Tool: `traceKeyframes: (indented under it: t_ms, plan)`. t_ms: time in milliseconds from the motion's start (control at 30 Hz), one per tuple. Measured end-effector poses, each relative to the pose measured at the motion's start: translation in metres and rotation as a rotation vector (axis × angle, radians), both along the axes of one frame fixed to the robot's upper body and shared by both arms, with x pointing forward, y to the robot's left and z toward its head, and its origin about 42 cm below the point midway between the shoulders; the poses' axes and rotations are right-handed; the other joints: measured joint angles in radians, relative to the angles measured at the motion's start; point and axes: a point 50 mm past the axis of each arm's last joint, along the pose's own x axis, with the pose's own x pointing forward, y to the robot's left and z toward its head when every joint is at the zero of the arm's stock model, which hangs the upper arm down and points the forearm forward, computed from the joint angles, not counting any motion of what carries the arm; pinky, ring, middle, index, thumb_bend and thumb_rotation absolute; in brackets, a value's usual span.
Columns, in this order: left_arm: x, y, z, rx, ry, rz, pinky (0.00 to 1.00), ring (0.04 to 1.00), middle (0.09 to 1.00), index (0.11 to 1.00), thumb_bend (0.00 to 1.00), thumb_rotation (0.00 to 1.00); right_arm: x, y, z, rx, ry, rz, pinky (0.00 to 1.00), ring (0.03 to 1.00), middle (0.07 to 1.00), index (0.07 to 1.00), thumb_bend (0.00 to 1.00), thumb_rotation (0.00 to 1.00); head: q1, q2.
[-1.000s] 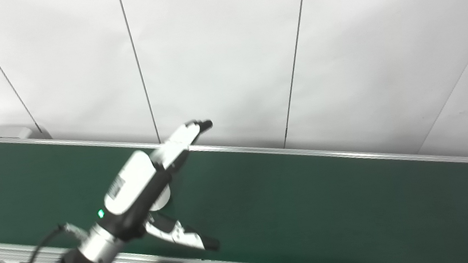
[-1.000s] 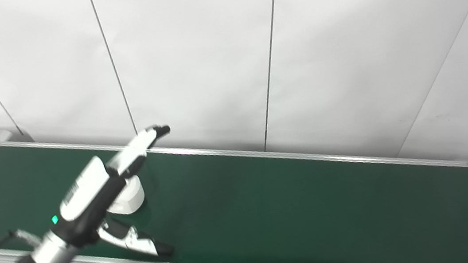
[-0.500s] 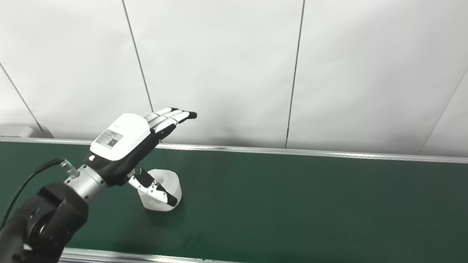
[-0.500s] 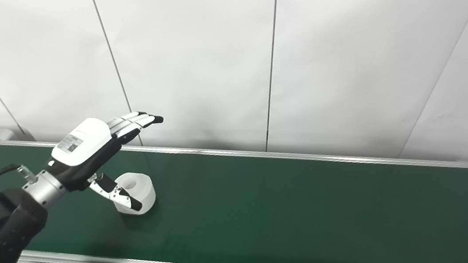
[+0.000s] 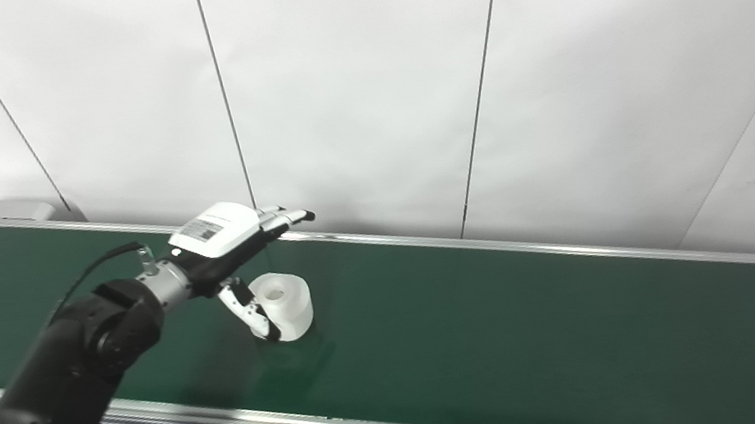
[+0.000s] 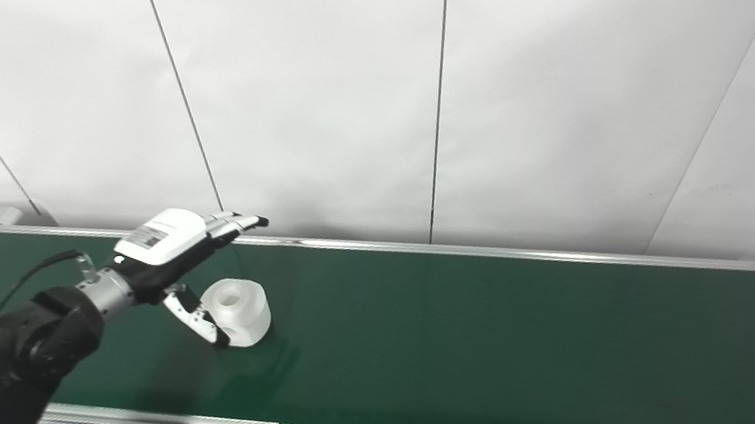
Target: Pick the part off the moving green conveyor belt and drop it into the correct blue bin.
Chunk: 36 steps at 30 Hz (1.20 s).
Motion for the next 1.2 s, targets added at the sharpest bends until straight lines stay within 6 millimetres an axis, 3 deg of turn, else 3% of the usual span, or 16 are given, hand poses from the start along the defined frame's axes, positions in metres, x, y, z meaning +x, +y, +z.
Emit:
traceKeyframes:
  t_ms: [500, 633, 800, 1033, 1200]
  plan:
    - [0.015, -0.043, -0.03, 0.016, 0.123, -0.016, 0.87, 0.971, 0.953, 0.971, 1.0, 0.35, -0.002, 0.008, 0.005, 0.008, -0.012, 0.003, 0.91, 0.953, 0.988, 1.0, 1.0, 0.96, -0.023, 0.021]
    - [0.015, -0.052, -0.04, 0.113, 0.13, -0.038, 0.88, 0.973, 0.949, 0.956, 1.0, 0.33, -0.003, 0.01, 0.005, 0.012, -0.013, 0.005, 0.91, 0.951, 0.985, 1.0, 1.0, 0.96, -0.026, 0.026]
    - [0.026, -0.054, -0.031, 0.177, 0.1, -0.037, 0.89, 0.966, 0.941, 0.937, 1.0, 0.28, -0.003, 0.012, 0.008, 0.021, -0.018, 0.009, 0.92, 0.951, 0.985, 1.0, 1.0, 0.95, -0.028, 0.034]
    - [0.037, -0.048, -0.013, 0.234, 0.051, -0.05, 0.89, 0.951, 0.926, 0.917, 1.0, 0.31, -0.006, 0.014, 0.011, 0.032, -0.018, 0.014, 0.91, 0.945, 0.985, 1.0, 1.0, 0.96, -0.029, 0.041]
    - [0.04, -0.045, -0.009, 0.296, 0.011, -0.067, 0.86, 0.927, 0.9, 0.883, 1.0, 0.21, -0.006, 0.014, 0.012, 0.036, -0.02, 0.021, 0.91, 0.949, 0.988, 1.0, 1.0, 0.96, -0.029, 0.045]
